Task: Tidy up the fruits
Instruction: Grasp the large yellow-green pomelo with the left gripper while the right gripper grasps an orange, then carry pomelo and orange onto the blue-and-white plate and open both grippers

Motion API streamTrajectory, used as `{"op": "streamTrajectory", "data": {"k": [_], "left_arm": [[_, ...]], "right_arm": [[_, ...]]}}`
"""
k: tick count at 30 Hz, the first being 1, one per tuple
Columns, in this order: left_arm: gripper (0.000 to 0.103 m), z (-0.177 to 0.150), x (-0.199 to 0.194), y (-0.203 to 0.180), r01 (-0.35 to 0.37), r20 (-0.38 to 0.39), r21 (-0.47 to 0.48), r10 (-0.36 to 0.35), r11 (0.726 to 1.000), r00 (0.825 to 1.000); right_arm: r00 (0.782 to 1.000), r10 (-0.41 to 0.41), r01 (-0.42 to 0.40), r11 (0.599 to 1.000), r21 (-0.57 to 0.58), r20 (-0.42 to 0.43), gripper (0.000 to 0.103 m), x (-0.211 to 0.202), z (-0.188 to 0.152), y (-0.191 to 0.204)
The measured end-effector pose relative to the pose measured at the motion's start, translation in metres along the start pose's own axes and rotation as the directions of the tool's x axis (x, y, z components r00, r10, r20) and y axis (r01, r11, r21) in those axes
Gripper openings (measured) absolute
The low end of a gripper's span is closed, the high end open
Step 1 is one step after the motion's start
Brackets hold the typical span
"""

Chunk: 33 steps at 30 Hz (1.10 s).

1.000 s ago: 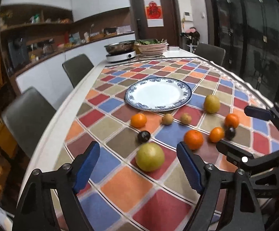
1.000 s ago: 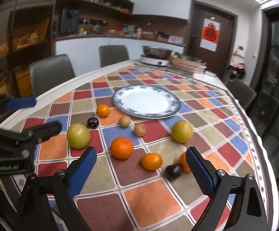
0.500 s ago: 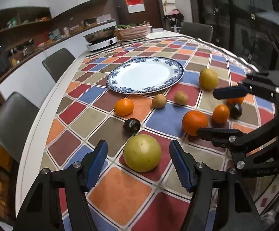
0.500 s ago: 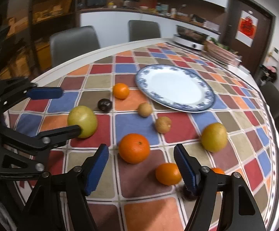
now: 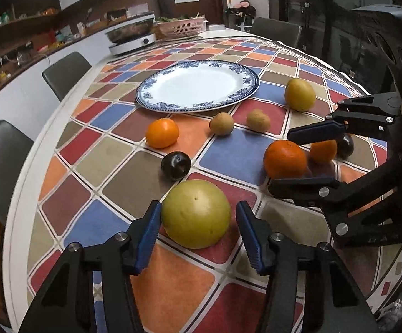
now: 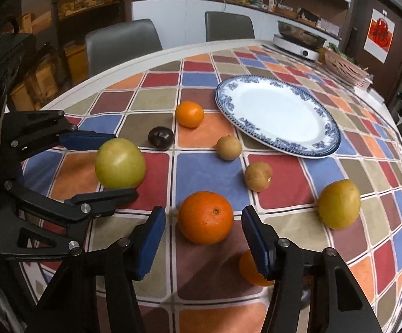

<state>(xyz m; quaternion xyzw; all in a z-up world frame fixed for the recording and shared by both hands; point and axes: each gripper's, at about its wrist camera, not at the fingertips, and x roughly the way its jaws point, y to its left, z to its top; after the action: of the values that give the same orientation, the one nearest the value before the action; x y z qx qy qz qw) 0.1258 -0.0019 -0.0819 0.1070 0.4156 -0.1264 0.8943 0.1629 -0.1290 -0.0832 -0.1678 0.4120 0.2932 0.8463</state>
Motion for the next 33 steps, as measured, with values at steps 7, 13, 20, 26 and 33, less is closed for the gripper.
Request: {"op": "streamTrajectory", "data": {"k": [7, 13, 20, 26, 33], "left_arm": [[0.050, 0.001, 0.004, 0.004, 0.013, -0.007, -0.032, -0.014, 0.999, 1.000], [0.049, 0.004, 0.005, 0.007, 0.023, -0.007, -0.065, -0.024, 0.998, 1.000], [0.049, 0.008, 0.006, 0.009, 0.028, -0.008, -0.114, -0.029, 0.993, 1.000], [0.049, 0.020, -0.012, 0.014, 0.019, 0.038, -0.148, -0.013, 0.989, 0.999], [0.049, 0.059, -0.022, 0.019, 0.021, 0.088, -0.144, -0.009, 0.989, 0.996]], "right_arm": [[1.000, -0.012, 0.012, 1.000, 0.009, -0.008, 0.056, 0.004, 0.003, 0.001], [1.000, -0.019, 0.020, 0.999, 0.031, -0.006, 0.049, 0.005, 0.005, 0.000], [1.000, -0.019, 0.021, 0.996, 0.085, -0.015, 0.043, 0.008, 0.004, -0.004], [0.998, -0.046, 0.036, 0.982, 0.184, 0.051, 0.043, -0.012, 0.008, -0.016], [0.991, -0.082, 0.057, 0.976, 0.211, 0.110, 0.043, -0.032, 0.032, -0.036]]}}
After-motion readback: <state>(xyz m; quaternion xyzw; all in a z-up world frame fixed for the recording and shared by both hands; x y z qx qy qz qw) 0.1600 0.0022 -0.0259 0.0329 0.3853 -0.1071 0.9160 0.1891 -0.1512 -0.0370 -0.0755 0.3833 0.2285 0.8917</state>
